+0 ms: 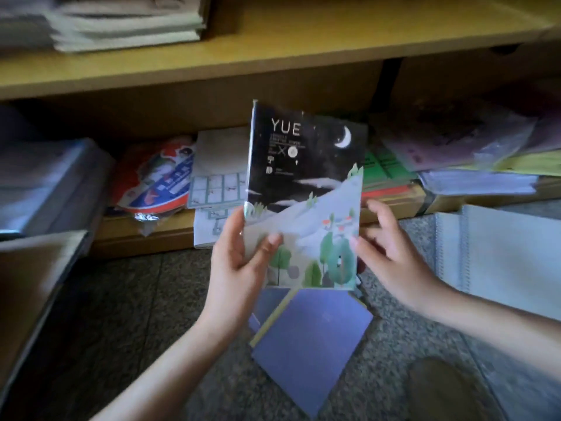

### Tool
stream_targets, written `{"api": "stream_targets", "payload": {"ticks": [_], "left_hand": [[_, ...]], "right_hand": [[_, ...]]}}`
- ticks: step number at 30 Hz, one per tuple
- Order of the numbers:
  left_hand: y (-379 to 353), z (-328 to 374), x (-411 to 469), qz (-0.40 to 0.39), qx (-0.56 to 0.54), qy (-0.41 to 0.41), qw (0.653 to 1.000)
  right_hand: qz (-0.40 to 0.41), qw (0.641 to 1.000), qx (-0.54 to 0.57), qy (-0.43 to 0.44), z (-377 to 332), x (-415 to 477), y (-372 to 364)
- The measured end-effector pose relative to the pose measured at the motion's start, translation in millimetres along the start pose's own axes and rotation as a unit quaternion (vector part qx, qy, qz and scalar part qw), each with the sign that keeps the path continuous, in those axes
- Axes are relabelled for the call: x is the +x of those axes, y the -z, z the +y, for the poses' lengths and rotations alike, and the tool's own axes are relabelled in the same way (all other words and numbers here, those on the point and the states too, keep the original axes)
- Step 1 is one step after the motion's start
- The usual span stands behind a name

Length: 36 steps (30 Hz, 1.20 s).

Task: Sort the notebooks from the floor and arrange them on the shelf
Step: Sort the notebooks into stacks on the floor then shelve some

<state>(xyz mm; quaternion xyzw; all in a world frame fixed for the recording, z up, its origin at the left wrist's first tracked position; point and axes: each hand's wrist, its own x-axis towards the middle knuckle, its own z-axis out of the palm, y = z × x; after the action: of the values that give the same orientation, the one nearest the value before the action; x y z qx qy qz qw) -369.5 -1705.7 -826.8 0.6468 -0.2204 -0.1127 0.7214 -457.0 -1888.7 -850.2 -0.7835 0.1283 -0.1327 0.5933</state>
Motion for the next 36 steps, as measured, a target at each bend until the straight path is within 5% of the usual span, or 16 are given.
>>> {"api": "stream_targets", "payload": {"ticks": [3, 11, 14, 18, 22, 26, 28, 32, 34, 36], "left_hand": [[0.3, 38.3, 28.5, 0.035, 0.017, -0.082, 0.996], [27.7, 129.1, 105.6, 0.097, 0.221, -0.241, 0.940], [52.3, 151.9, 135.8, 0.098, 0.313, -0.218, 0.919], [86.0, 169.7, 166.0, 0.155, 0.463, -0.211, 0.847], [110.6, 161.5, 183.8, 0.217, 0.438, -0.156, 0.859], [117.9, 138.6, 193.6, 0.199, 0.460, -0.124, 0.856], [117.6, 132.3, 194.8, 0.204, 0.558, -0.139, 0.792], [108.8, 129.2, 184.9, 0.136, 0.735, -0.292, 0.597], [103.0, 121.5, 179.8, 0.070, 0.747, -0.348, 0.563], [98.0, 113.2, 175.2, 0.031, 0.748, -0.341, 0.569]], "right_hand": [[-0.027, 0.992, 0.115, 0.054, -44.2, 7.0, -13.4], [0.029, 0.975, 0.187, 0.112, -138.4, 103.0, -12.7], [0.021, 0.974, 0.209, 0.084, -159.5, 131.6, -24.1], [-0.021, 0.986, 0.154, 0.067, -177.1, 169.5, -50.4], [-0.048, 0.987, 0.148, 0.047, -200.6, 202.9, -71.2], [-0.023, 0.990, 0.134, 0.031, -202.8, 220.8, -86.4], [-0.009, 0.995, 0.075, 0.068, -197.2, 225.1, -90.5], [0.026, 0.983, -0.074, 0.168, -186.0, 235.7, -94.0], [0.043, 0.978, -0.090, 0.184, -182.7, 237.4, -94.9], [0.070, 0.974, -0.090, 0.194, -181.0, 238.4, -94.7]]}}
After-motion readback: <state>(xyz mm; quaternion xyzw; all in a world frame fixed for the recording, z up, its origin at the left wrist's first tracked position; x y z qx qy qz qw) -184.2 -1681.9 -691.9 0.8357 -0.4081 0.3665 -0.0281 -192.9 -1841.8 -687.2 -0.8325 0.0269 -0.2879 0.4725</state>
